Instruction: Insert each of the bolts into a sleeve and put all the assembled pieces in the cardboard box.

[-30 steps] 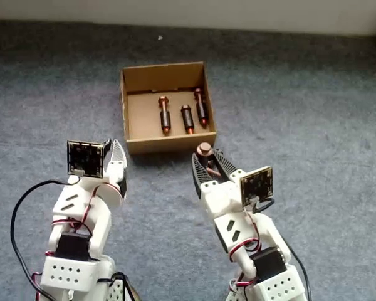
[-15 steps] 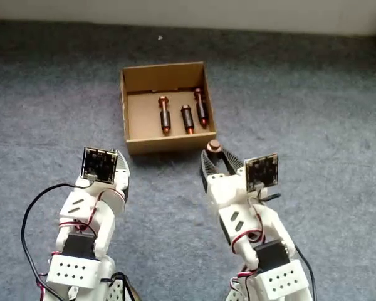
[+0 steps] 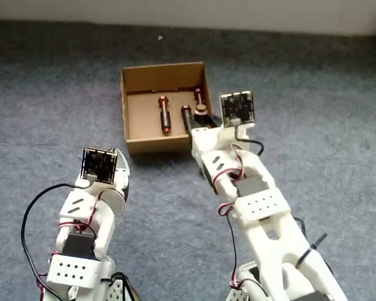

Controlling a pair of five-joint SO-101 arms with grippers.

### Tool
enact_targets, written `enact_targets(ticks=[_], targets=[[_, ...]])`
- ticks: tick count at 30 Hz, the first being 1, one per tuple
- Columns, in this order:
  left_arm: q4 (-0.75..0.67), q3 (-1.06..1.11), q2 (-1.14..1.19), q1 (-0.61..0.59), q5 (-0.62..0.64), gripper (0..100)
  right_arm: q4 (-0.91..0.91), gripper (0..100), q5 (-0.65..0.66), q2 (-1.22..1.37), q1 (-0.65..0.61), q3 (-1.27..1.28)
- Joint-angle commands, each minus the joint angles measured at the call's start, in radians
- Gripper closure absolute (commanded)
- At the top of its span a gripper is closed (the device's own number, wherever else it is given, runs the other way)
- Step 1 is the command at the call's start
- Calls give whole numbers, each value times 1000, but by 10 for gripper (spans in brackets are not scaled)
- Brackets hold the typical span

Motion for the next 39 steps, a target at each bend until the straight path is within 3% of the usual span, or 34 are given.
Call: enact_targets(ticks=[1, 14, 20, 35, 39], targets=[[-21, -7, -8, -10, -9, 961, -111, 995, -11, 131, 13, -147], [-21, -7, -8, -10, -9, 960, -150, 990, -12, 624, 15, -535], [-21, -7, -8, -8, -9, 959, -122, 862, -9, 628, 15, -549], [-21, -7, -8, -10, -9, 959, 670, 861, -17, 280, 102, -545], [-21, -7, -8, -8, -9, 959, 802, 861, -137, 274, 96, -518]])
